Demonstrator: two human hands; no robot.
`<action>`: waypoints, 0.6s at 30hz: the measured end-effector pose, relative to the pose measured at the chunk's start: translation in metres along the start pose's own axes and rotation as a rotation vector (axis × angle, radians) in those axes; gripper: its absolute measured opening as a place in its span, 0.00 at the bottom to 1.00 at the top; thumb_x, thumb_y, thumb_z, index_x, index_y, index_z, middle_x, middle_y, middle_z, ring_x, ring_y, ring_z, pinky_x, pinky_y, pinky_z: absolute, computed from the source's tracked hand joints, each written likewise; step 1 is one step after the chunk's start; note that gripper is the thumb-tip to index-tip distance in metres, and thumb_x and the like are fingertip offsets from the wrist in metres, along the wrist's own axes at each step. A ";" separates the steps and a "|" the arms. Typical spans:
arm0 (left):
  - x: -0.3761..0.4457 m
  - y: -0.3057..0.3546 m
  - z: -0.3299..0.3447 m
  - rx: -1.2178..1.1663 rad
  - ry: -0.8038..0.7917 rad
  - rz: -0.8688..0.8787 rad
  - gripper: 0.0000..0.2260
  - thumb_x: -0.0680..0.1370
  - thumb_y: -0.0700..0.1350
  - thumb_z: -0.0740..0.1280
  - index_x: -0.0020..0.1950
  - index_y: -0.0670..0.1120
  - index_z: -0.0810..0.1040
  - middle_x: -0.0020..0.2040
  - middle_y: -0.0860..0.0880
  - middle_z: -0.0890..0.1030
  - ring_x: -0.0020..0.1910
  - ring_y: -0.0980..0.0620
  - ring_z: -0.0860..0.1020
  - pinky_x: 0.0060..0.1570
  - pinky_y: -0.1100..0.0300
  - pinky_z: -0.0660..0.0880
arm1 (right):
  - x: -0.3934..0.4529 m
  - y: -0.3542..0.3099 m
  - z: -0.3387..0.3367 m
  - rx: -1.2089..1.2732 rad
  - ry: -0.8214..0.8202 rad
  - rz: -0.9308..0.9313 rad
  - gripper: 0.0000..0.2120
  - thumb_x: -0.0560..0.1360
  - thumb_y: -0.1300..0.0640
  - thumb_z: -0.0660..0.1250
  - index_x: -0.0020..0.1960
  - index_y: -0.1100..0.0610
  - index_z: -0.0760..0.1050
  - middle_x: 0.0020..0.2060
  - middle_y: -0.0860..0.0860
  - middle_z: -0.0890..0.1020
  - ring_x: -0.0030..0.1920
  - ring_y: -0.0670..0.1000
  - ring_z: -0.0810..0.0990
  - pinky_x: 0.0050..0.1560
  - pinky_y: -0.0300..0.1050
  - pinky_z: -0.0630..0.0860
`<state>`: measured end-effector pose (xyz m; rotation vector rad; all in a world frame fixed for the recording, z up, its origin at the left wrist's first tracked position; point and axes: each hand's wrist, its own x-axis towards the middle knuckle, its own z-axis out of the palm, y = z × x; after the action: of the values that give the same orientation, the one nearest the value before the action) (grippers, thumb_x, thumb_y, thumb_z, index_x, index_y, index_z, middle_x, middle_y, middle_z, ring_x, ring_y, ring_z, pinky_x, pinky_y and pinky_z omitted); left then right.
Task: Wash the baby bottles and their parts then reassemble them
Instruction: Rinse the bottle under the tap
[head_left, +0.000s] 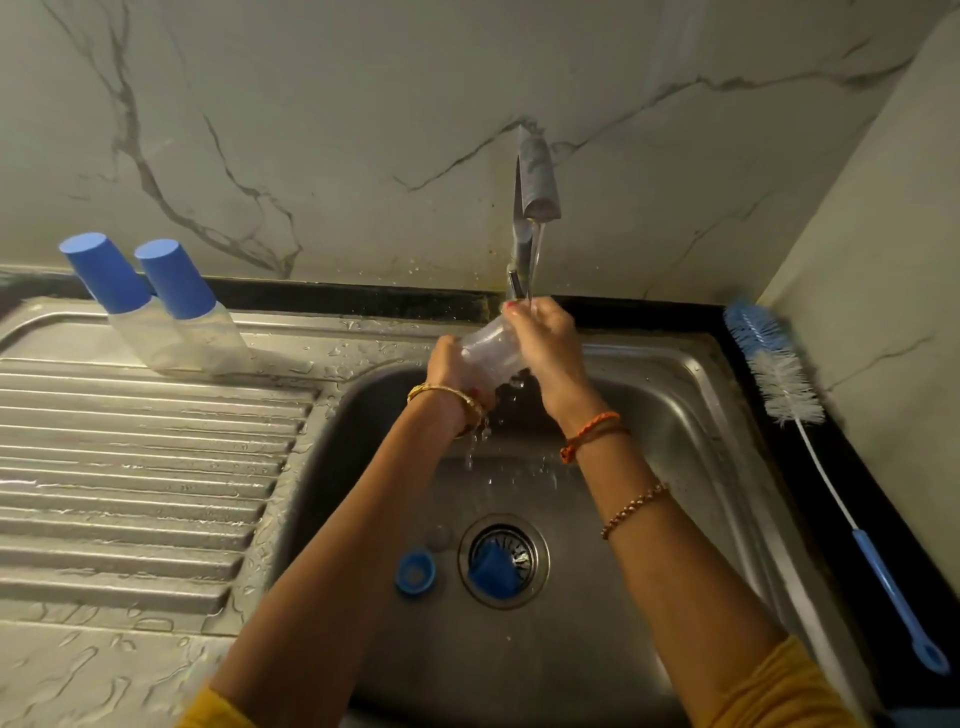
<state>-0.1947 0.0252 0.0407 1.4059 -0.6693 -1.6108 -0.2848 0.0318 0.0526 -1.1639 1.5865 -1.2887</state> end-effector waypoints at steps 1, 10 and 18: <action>-0.002 -0.003 -0.005 -0.060 -0.026 -0.075 0.16 0.82 0.51 0.51 0.61 0.43 0.69 0.45 0.39 0.76 0.21 0.54 0.72 0.19 0.65 0.68 | 0.001 -0.004 0.001 -0.113 -0.027 -0.131 0.11 0.78 0.53 0.61 0.55 0.60 0.74 0.49 0.52 0.77 0.50 0.49 0.76 0.45 0.41 0.76; 0.005 -0.023 -0.001 -0.548 -0.341 -0.226 0.26 0.77 0.60 0.57 0.63 0.40 0.67 0.47 0.41 0.76 0.43 0.48 0.76 0.36 0.59 0.79 | -0.012 0.007 -0.011 0.219 -0.100 -0.167 0.21 0.72 0.65 0.68 0.62 0.56 0.67 0.59 0.55 0.72 0.58 0.51 0.72 0.52 0.40 0.75; 0.000 -0.026 0.012 -0.502 -0.251 -0.278 0.22 0.79 0.58 0.57 0.58 0.39 0.69 0.45 0.39 0.77 0.43 0.44 0.77 0.44 0.53 0.78 | -0.010 0.019 -0.016 -0.204 0.115 -0.268 0.25 0.65 0.53 0.76 0.59 0.59 0.75 0.56 0.54 0.79 0.56 0.51 0.77 0.51 0.44 0.77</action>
<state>-0.2131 0.0357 0.0218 0.9645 -0.1813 -2.0225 -0.3008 0.0473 0.0370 -1.4933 1.7214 -1.4090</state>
